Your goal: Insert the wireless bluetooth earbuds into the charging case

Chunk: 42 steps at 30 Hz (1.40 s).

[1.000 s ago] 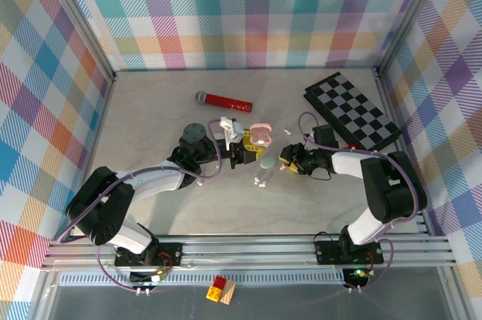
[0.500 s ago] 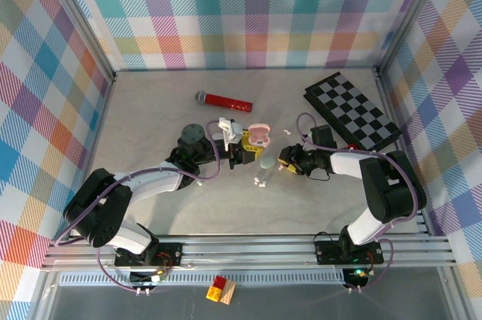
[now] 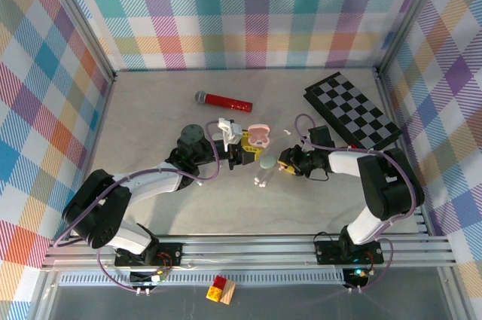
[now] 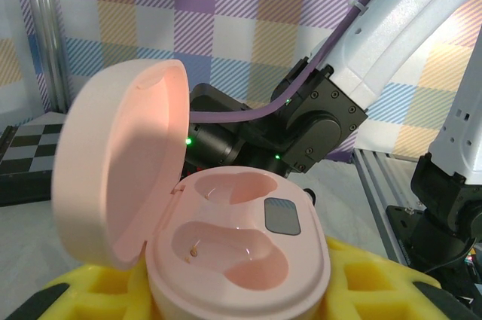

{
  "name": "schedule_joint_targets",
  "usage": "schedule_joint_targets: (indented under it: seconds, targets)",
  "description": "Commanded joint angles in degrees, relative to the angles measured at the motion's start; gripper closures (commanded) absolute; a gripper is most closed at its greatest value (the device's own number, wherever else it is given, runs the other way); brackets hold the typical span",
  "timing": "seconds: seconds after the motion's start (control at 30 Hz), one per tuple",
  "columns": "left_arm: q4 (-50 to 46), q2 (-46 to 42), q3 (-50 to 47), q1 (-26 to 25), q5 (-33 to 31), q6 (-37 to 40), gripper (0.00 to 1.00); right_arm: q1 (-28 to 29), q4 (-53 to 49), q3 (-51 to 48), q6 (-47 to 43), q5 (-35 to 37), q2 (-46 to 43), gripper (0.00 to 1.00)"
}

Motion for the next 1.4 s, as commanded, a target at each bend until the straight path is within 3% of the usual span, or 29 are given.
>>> schedule_joint_targets:
  seconds: [0.0,0.37,0.73,1.13,1.37]
  targets:
    - [0.7,-1.6,-0.7,0.5,0.0,1.2,0.66,0.5,-3.1,1.3,0.0,1.6,1.1,0.64]
    - [0.6,-1.4,-0.6,0.6,-0.4,1.6,0.66,0.6,-4.4,2.1,-1.3,1.9,1.9,0.78]
    - [1.1,0.1,-0.4,0.7,-2.7,2.3,0.66,1.6,-8.7,3.2,-2.2,7.5,-3.5,0.8]
    - [2.6,3.0,-0.5,0.7,-15.1,6.5,0.66,3.3,-18.9,5.4,-1.2,17.2,-13.6,0.8]
    - [4.4,6.5,0.6,0.6,-18.4,7.6,0.67,5.2,-24.2,7.6,-2.1,22.3,-18.0,0.8]
